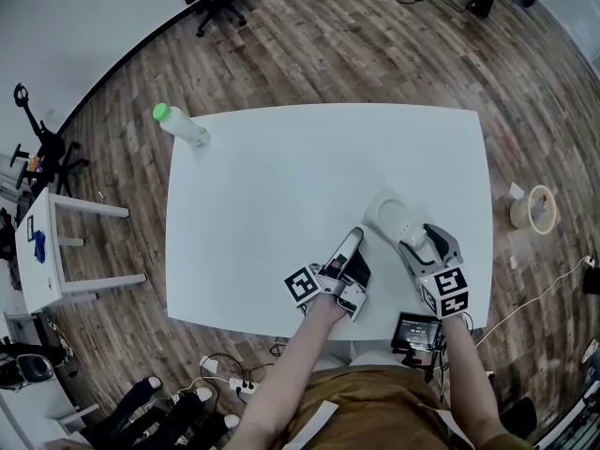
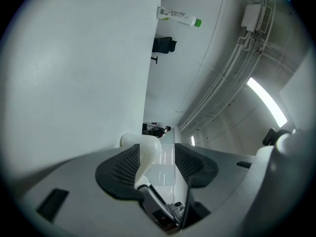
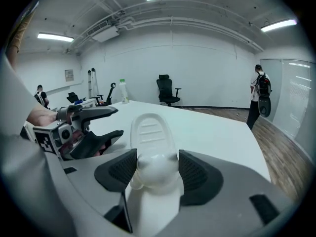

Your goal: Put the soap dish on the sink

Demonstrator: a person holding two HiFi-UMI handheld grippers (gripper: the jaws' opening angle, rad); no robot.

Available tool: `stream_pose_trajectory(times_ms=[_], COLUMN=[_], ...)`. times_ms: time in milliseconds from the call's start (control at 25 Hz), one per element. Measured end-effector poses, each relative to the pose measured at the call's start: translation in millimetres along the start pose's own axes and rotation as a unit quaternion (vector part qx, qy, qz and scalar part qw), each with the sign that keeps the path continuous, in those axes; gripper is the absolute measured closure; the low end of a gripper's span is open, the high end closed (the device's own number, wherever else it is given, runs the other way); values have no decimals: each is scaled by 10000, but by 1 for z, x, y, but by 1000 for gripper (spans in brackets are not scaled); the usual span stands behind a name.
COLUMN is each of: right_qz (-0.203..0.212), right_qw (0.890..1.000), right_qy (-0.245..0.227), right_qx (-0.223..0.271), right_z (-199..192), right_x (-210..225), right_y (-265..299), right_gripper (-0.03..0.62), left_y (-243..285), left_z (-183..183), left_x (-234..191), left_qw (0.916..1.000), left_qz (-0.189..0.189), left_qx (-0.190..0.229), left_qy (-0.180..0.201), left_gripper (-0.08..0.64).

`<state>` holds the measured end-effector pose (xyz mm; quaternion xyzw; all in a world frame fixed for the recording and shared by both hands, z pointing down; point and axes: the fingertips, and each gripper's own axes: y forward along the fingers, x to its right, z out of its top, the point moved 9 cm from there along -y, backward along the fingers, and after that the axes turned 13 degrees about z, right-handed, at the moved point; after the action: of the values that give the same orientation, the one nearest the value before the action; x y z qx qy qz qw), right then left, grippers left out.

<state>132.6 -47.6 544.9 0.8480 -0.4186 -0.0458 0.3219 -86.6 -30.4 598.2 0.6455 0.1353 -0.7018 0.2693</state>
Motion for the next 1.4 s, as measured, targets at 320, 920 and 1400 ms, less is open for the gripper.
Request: stream_pose_trajectory(times_ms=[320,920,1400], right_qz=[72,-100,-904], right_qw=[9996,9984,9895], right_qy=[19,108,-472], right_qx=[-271,-553,1024], right_z=[-6,0,65], right_x=[-1,-19,-45], right_y=[7,-11,-59], right_gripper=[313,313,422], left_y=[1,-14,-63], left_z=[-2,6,21], left_x=[3,30,130], left_qw=[9999,9960,7892], left_qz=[19,144,1155], left_qx=[41,40,1213], left_qy=[130,884,5909], left_gripper=[334,336,554])
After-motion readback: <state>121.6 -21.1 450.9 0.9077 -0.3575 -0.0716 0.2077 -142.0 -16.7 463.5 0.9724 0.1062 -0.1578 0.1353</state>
